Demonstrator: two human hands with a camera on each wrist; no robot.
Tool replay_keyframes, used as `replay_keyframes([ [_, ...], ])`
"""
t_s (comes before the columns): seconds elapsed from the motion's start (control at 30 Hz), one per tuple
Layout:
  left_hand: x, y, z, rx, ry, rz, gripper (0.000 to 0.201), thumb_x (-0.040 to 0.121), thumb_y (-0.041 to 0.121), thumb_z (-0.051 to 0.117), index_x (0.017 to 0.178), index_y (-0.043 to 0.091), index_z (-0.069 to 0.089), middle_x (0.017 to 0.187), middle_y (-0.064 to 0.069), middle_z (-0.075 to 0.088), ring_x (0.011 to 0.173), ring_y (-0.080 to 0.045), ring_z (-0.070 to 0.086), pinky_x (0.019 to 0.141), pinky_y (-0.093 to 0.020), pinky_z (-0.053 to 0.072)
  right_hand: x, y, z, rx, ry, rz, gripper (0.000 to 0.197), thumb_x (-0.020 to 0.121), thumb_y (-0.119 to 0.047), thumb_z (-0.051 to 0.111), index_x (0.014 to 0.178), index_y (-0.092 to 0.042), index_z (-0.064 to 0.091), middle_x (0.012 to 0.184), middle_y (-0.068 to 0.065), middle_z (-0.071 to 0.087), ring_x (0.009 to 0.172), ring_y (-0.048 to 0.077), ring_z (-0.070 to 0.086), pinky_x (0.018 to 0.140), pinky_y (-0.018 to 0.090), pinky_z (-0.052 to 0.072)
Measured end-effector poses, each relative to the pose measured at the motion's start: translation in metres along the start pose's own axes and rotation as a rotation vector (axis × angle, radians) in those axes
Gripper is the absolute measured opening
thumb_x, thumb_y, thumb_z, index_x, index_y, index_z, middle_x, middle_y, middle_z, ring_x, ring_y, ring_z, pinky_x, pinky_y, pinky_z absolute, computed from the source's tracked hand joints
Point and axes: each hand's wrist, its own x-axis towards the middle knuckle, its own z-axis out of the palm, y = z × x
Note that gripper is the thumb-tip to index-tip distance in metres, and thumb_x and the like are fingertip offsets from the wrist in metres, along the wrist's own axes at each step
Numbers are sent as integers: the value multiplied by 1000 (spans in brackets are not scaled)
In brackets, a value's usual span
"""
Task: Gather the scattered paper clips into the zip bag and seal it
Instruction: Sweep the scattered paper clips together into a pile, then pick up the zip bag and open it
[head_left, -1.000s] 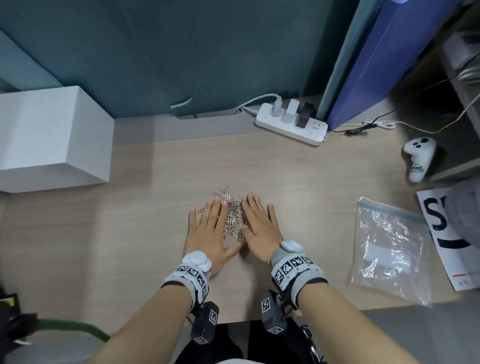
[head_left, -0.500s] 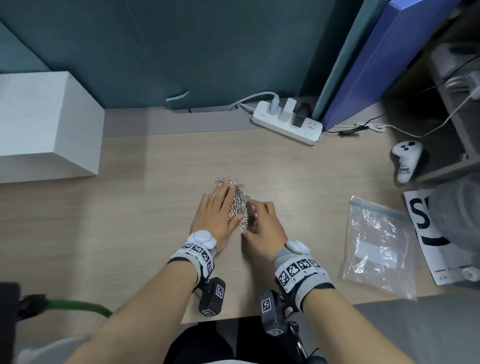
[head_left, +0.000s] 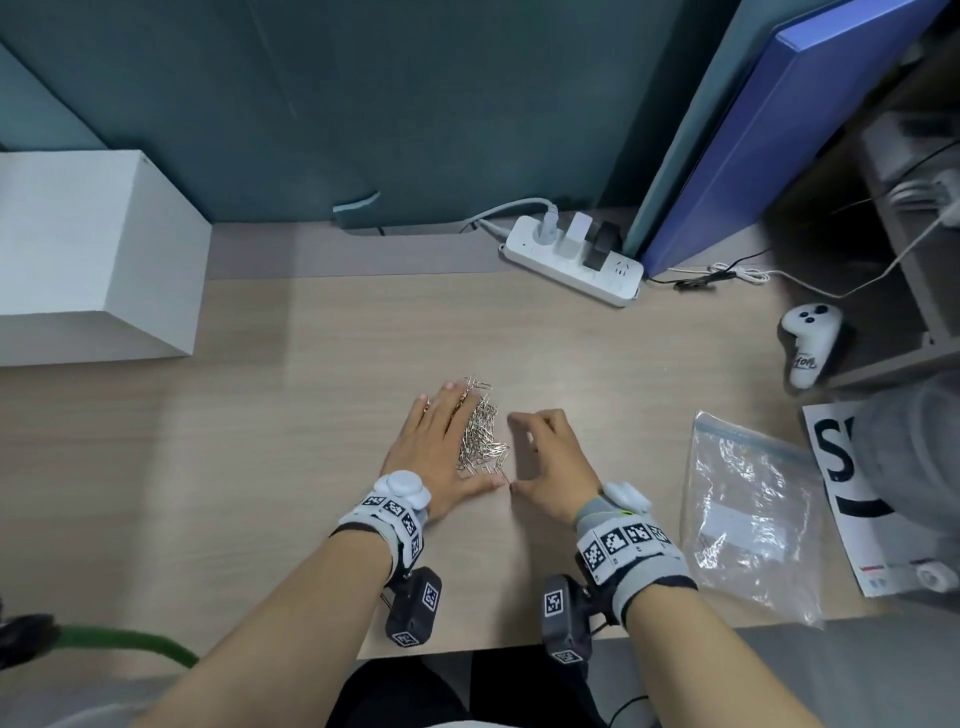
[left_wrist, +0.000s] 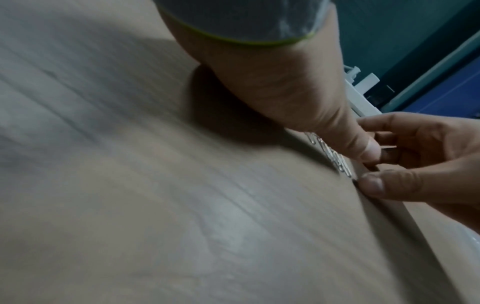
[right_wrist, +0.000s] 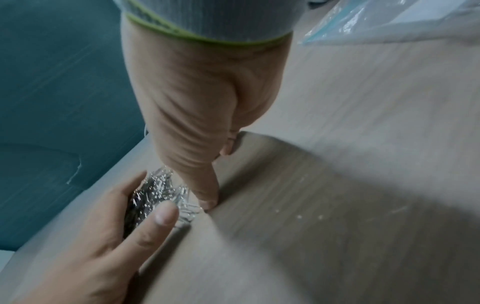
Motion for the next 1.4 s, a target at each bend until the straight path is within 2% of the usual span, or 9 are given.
replay_keyframes([
  [0.13,8,2,9,67,25,-2,95,90,76,42,162,24,7,170,0,6,157,-17,-3,127,-46,4,4,-1,11,-32,93,4,71,72,-24,87,134,-26,53,125,-4,46,114,19,53,102,40,47],
  [0.27,19,9,2,43,111,-24,68,100,50,43,158,23,22,162,1,27,152,-19,18,125,-42,14,12,-9,15,-86,178,21,66,69,-35,86,125,-29,51,120,-5,45,113,21,53,96,42,48],
  [0.4,26,13,-5,78,88,17,59,101,42,38,156,22,28,161,1,29,151,-22,22,123,-42,20,4,-7,-7,-284,361,72,57,76,-38,71,128,-33,48,130,0,42,121,26,43,98,41,38],
  [0.57,28,27,-22,127,97,68,50,101,40,35,145,17,44,149,2,45,138,-21,41,115,-36,27,-13,28,-49,-458,506,465,66,72,-34,60,136,-27,43,144,14,40,136,37,35,111,52,33],
  [0.7,33,48,-29,131,83,81,44,96,30,52,138,18,48,144,1,47,131,-23,46,111,-38,31,-32,46,-70,-464,364,698,80,83,-40,56,153,-23,24,160,14,26,147,39,25,118,59,26],
  [0.87,43,81,-29,142,36,103,48,83,18,62,130,16,56,138,-2,53,126,-26,51,105,-39,34,-45,37,-77,-348,348,412,60,83,-23,55,140,-19,40,132,11,56,119,36,53,98,47,46],
  [1.0,53,105,-29,171,-26,98,39,87,16,57,126,17,60,130,-3,57,114,-27,56,99,-42,43,-53,34,-77,-35,220,295,61,94,-17,48,151,-27,27,144,7,44,117,36,59,101,45,48],
  [1.2,52,127,-24,153,-104,12,27,94,21,51,119,22,62,115,0,61,99,-24,57,90,-39,48,-50,39,-79,-154,192,332,31,94,-44,55,117,-31,40,114,1,46,71,23,61,73,41,56],
  [1.4,45,133,-20,34,-222,-151,21,97,23,48,112,24,61,113,0,60,97,-24,60,87,-38,52,-51,39,-78,-300,106,286,66,65,-68,77,101,-28,39,102,-4,40,76,20,56,63,36,47],
])
